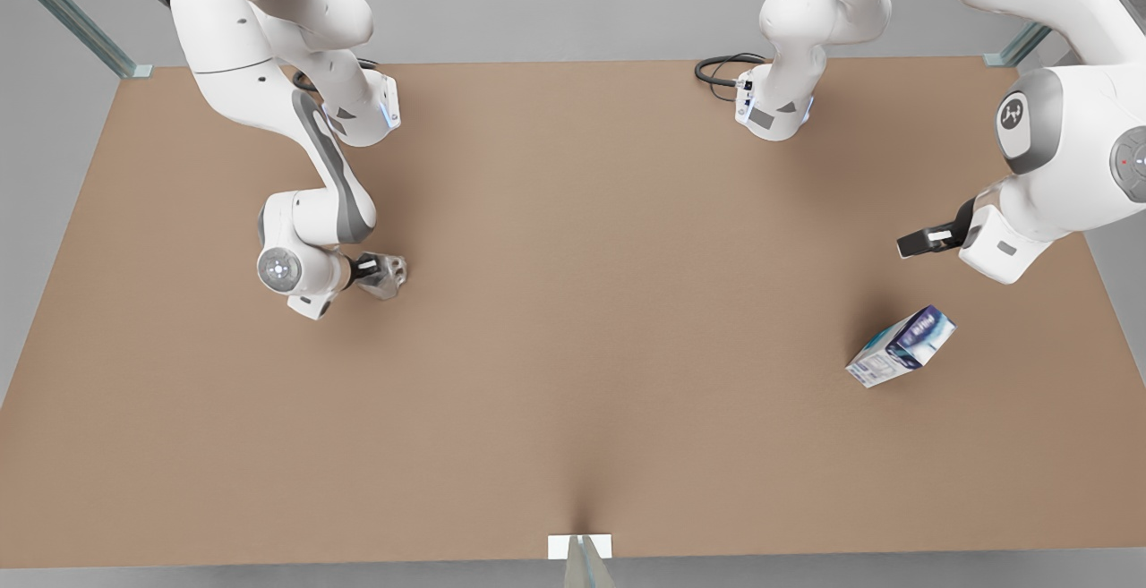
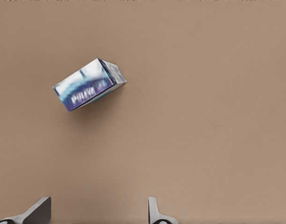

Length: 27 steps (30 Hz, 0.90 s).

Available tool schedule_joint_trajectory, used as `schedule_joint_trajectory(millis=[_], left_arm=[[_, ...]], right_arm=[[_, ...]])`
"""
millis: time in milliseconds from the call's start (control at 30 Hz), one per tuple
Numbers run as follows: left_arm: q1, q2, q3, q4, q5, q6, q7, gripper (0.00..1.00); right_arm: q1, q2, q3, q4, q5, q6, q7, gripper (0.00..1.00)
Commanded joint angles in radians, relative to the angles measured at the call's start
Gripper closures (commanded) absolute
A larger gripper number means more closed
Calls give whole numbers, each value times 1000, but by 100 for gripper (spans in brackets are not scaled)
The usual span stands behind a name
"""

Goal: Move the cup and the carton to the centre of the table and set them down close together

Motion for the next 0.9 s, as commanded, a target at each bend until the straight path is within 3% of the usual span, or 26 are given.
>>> schedule_joint_trajectory(millis=[0,400,600,767,867], left_arm=[[0,0,0,1,0,0,-1,0],[0,9,0,4,2,2,4,0],[0,6,2,4,2,2,4,0],[1,8,3,4,3,2,16,0],[11,6,14,4,3,3,23,0]], right_arm=[[0,0,0,0,0,0,1,79],[-11,12,0,25,0,-17,4,79],[5,21,5,143,88,-61,16,79],[199,195,20,456,222,-104,212,79],[331,402,21,781,261,-114,470,79]])
